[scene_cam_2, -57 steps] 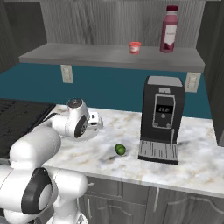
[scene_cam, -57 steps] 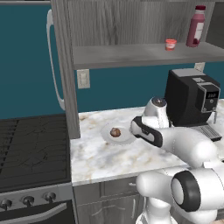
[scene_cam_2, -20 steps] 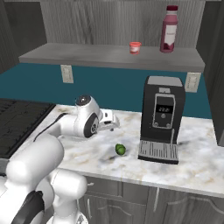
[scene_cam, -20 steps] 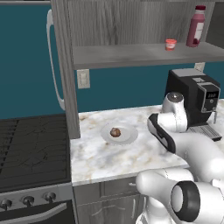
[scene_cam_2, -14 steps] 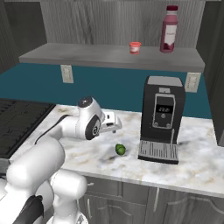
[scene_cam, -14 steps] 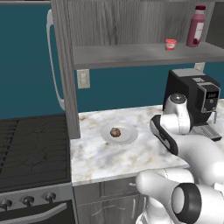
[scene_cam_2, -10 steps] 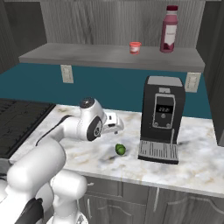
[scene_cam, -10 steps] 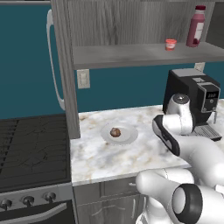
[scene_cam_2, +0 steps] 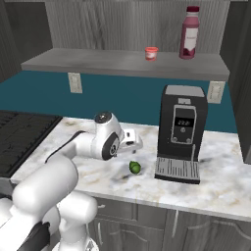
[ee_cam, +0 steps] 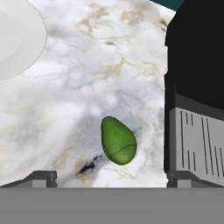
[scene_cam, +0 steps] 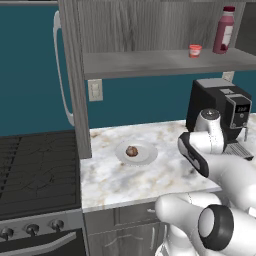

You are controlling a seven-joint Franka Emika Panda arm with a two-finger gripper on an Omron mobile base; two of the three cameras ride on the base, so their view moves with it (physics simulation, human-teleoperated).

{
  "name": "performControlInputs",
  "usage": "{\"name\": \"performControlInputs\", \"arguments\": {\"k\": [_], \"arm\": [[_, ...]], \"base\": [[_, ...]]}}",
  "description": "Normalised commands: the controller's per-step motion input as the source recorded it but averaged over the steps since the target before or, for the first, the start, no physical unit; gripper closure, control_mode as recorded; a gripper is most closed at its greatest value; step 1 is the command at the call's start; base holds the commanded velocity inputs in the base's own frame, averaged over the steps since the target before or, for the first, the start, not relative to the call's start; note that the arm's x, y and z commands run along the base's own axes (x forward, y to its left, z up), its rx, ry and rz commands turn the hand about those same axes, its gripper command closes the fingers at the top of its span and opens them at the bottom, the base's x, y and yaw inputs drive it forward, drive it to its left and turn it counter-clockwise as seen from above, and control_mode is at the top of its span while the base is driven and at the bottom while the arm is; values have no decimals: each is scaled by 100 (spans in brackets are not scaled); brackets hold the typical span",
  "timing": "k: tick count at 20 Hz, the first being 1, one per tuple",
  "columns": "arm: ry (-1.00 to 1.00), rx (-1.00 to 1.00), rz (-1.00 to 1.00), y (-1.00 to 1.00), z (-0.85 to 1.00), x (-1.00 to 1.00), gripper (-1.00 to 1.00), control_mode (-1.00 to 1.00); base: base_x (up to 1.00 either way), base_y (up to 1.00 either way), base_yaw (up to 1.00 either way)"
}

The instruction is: Pick the avocado and bread from the counter and place them on the plate. Then pick the jam from the cabinet and place it next to the plate. Lastly close the cabinet door.

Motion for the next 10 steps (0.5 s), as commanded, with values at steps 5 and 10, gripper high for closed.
{"name": "performControlInputs", "arguments": {"k": [5,10], "arm": [[13,0,0,-4,-13,0,-100,-100],[11,0,0,0,-10,0,-100,-100]], "base": [[0,0,0],[0,0,0]]}}
